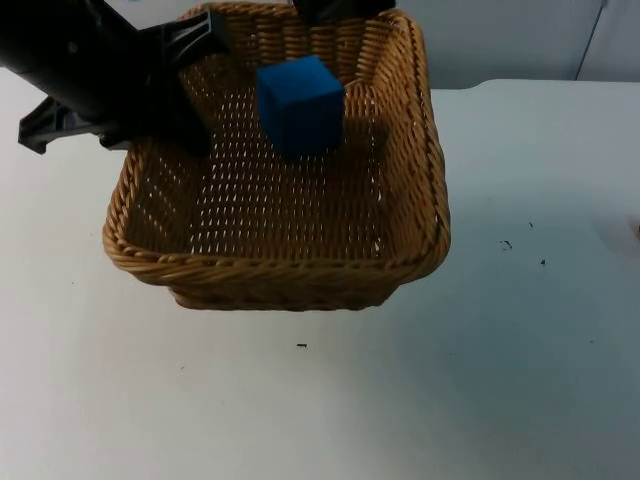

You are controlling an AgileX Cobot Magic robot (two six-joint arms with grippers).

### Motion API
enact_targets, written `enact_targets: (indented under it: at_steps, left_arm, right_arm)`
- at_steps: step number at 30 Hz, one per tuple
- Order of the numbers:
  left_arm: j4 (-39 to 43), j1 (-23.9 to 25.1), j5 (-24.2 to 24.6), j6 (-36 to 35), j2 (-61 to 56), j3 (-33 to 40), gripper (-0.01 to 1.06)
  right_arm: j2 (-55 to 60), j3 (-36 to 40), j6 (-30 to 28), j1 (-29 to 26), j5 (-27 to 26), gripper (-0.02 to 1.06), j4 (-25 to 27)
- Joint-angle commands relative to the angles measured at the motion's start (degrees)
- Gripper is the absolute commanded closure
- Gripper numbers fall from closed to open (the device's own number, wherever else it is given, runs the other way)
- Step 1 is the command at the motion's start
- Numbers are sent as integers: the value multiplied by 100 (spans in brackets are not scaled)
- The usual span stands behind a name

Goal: Pick up the basket with the left hand and place the blue cube into the basket with the right hand.

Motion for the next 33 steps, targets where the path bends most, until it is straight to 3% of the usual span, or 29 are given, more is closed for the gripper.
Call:
enact_targets:
  at_steps: [1,8,19,23,33]
  left_arm:
    - [-163,-37,-65,-16,-35,-11,105]
    - [-142,-37,-54,-16,-35,-11,105]
    - [-163,-49,-159,243,358,4,105]
    - [-177,-49,-539,243,631,4,105]
    - [-270,-49,-956,601,953,-60,105]
  right_arm:
    - [-401,178,-44,27,95,25,-55]
    - [-1100,833,20,27,-363,25,-138]
    - [-1411,845,154,27,-22,25,40]
    - [-1427,845,154,27,263,25,143]
    - [-1427,845,154,27,314,25,170]
